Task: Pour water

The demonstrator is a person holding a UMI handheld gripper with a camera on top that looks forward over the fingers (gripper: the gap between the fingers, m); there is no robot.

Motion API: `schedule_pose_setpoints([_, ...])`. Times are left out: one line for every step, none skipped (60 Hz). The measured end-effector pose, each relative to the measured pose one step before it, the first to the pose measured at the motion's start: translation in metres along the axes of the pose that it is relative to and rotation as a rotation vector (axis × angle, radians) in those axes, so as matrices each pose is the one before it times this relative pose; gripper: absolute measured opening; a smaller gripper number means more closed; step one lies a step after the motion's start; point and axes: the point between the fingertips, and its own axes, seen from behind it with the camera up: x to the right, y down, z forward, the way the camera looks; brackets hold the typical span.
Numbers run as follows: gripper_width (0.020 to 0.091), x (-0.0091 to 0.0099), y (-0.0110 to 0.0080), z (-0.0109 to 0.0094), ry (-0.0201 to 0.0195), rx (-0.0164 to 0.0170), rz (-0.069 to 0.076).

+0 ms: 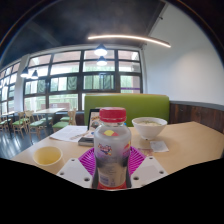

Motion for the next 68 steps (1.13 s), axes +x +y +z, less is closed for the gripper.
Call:
schedule_pose_setpoints([0.0372,0.00048,0.00167,-0.00031,-0.00204,-0.00603,-0.0022])
schedule_pose_setpoints([0.0372,0.00085,0.00170,-0.00027,-0.00250,-0.00745,-0.0017])
schedule_pose_setpoints([0.0371,0.00032,0.00176,-0.00028,-0.00252,-0.00908,-0.0002])
schedule_pose_setpoints([0.0380,0.00020,0.00273,-0.00014,-0.00326,-0.01100,-0.0001])
schedule_pose_setpoints([0.0385,-0.00014,0.00836,0.00541,-0.00234,-0.01366,-0.0013])
schedule_pose_setpoints([0.0388,0.00039,-0.00357,-0.00062,-0.00485,0.01322,-0.0043])
schedule_pose_setpoints([0.0409,0.00063,-0.00302,-0.00110,-0.00499,0.00779,-0.0117])
schedule_pose_setpoints([0.0407,0.00131,-0.00028,-0.00155,-0.00116,-0.00485,-0.0042])
schedule_pose_setpoints([0.0411,0.00153,0.00091,-0.00180,0.00080,-0.00785,-0.0030])
schedule_pose_setpoints([0.0414,-0.00355,0.00043,0.00486,0.00391,-0.00179,0.0028])
schedule_pose_setpoints([0.0414,0.00080,0.00003,-0.00058,0.00068,-0.00011,0.0043])
schedule_pose_setpoints([0.0414,0.00058,-0.00006,-0.00060,-0.00016,0.00160,0.0029])
schedule_pose_setpoints([0.0415,0.00077,0.00027,-0.00074,-0.00063,0.00018,0.0007])
schedule_pose_setpoints([0.0424,0.00020,0.00029,-0.00080,-0.00218,-0.00040,0.0009])
schedule_pose_setpoints([0.0426,0.00040,0.00008,-0.00100,-0.00161,0.00020,0.0008])
schedule_pose_setpoints([0.0426,0.00035,0.00018,-0.00082,-0.00168,-0.00026,0.0002])
schedule_pose_setpoints([0.0427,0.00026,-0.00003,-0.00062,-0.00136,0.00050,0.0005])
schedule_pose_setpoints([0.0427,-0.00015,-0.00014,-0.00060,-0.00145,0.00066,0.0006])
schedule_pose_setpoints([0.0441,0.00014,-0.00006,-0.00064,-0.00102,0.00070,0.0002])
schedule_pose_setpoints([0.0446,0.00017,-0.00043,-0.00030,-0.00082,0.00174,-0.0003])
schedule_pose_setpoints([0.0456,-0.00008,-0.00017,-0.00015,-0.00142,0.00069,-0.0005])
schedule_pose_setpoints([0.0471,-0.00016,-0.00015,-0.00004,-0.00159,0.00144,-0.0004])
schedule_pose_setpoints([0.0483,-0.00019,-0.00039,-0.00008,-0.00121,0.00200,0.0000])
schedule_pose_setpoints([0.0495,-0.00005,-0.00009,0.00007,-0.00131,0.00169,0.0011])
schedule_pose_setpoints([0.0508,-0.00027,-0.00013,0.00024,-0.00166,0.00194,0.0014])
schedule_pose_setpoints([0.0525,0.00011,0.00008,-0.00011,-0.00169,0.00074,0.0010])
schedule_pose_setpoints([0.0541,0.00052,0.00083,-0.00045,-0.00111,-0.00416,0.0018])
schedule_pose_setpoints([0.0567,0.00079,0.00231,-0.00053,0.00213,-0.01140,0.0044])
schedule_pose_setpoints([0.0606,0.00045,0.00246,-0.00102,0.00115,-0.01149,0.0034])
schedule_pose_setpoints([0.0654,-0.00053,0.00359,-0.00133,-0.00496,-0.01605,0.0011])
schedule_pose_setpoints([0.0719,-0.00030,0.00275,-0.00162,-0.00531,-0.01310,0.0016])
schedule_pose_setpoints([0.0767,0.00025,0.00198,-0.00231,-0.00358,-0.00781,0.0037])
schedule_pose_setpoints([0.0848,0.00130,0.00093,-0.00251,-0.00088,-0.00297,0.0055])
schedule_pose_setpoints([0.0849,0.00033,-0.00047,-0.00309,-0.00368,0.00288,0.0082])
schedule_pose_setpoints([0.0848,0.00112,0.00224,-0.00005,0.00152,0.00172,0.0085])
schedule_pose_setpoints([0.0836,0.00215,0.00114,-0.00417,0.00612,0.00139,0.0084])
schedule_pose_setpoints([0.0829,0.00239,0.00042,-0.00567,0.00422,-0.00058,0.0077])
schedule_pose_setpoints([0.0833,0.00155,0.00039,-0.00644,0.00020,0.00021,0.0082])
schedule_pose_setpoints([0.0839,0.00033,0.00004,-0.00699,-0.00284,0.00195,0.0103])
schedule_pose_setpoints([0.0834,0.00020,-0.00097,-0.00755,-0.00274,0.00594,0.0111])
schedule_pose_setpoints([0.0828,0.00005,-0.00160,-0.00802,-0.00287,0.00831,0.0101])
schedule_pose_setpoints([0.0830,-0.00288,-0.00305,-0.00700,-0.00106,0.00829,0.0080])
schedule_pose_setpoints([0.0830,-0.00014,-0.00126,-0.00890,-0.00573,0.00916,0.0042])
schedule_pose_setpoints([0.0830,-0.00130,-0.00017,-0.00937,-0.00834,0.01011,0.0007])
schedule_pose_setpoints([0.0830,-0.00101,-0.00103,-0.00801,-0.00873,0.00712,-0.0009])
schedule_pose_setpoints([0.0827,-0.00066,-0.00052,-0.00845,-0.00757,0.00535,-0.0009])
schedule_pose_setpoints([0.0827,-0.00075,-0.00057,-0.00876,-0.00599,0.00463,-0.0003])
schedule_pose_setpoints([0.0830,-0.00038,-0.00029,-0.00789,-0.00392,0.00393,0.0005])
schedule_pose_setpoints([0.0830,-0.00028,-0.00004,-0.00786,-0.00242,0.00214,0.0004])
schedule_pose_setpoints([0.0828,0.00049,0.00045,-0.00779,-0.00111,0.00117,-0.0008])
schedule_pose_setpoints([0.0830,0.00016,0.00025,-0.00736,-0.00121,0.00111,-0.0013])
schedule_pose_setpoints([0.0828,0.00035,0.00017,-0.00726,-0.00091,0.00166,-0.0015])
schedule_pose_setpoints([0.0827,-0.00721,-0.00212,-0.00724,0.00400,0.00062,-0.0009])
schedule_pose_setpoints([0.0828,0.00145,0.00128,-0.00701,0.00081,0.00315,-0.0007])
schedule_pose_setpoints([0.0828,0.00197,0.00183,-0.00716,0.00141,0.00298,0.0000])
schedule_pose_setpoints([0.0829,0.00157,0.00112,-0.00522,0.00190,0.00251,0.0008])
schedule_pose_setpoints([0.0829,0.00064,0.00065,-0.00627,0.00074,0.00210,0.0007])
schedule_pose_setpoints([0.0828,0.00007,0.00050,-0.00588,-0.00072,0.00190,0.0005])
schedule_pose_setpoints([0.0827,0.00004,0.00082,-0.00536,-0.00178,0.00125,-0.0003])
schedule_pose_setpoints([0.0826,-0.00007,0.00087,-0.00510,-0.00242,0.00108,-0.0015])
schedule_pose_setpoints([0.0826,-0.00028,0.00105,-0.00473,-0.00392,0.00081,-0.0021])
schedule_pose_setpoints([0.0829,-0.00223,0.00200,-0.00300,-0.00356,0.00031,-0.0024])
schedule_pose_setpoints([0.0828,-0.00064,0.00160,-0.00465,-0.00273,0.00051,-0.0014])
schedule_pose_setpoints([0.0829,0.00014,0.00016,-0.00462,-0.00214,0.00094,-0.0021])
schedule_pose_setpoints([0.0825,-0.00022,0.00060,-0.00379,-0.00197,0.00231,-0.0007])
schedule_pose_setpoints([0.0827,0.00014,0.00042,-0.00255,-0.00155,0.00275,0.0004])
schedule_pose_setpoints([0.0826,0.00011,0.00022,-0.00240,-0.00124,0.00181,0.0011])
schedule_pose_setpoints([0.0827,0.00025,0.00034,-0.00245,-0.00107,0.00072,0.0013])
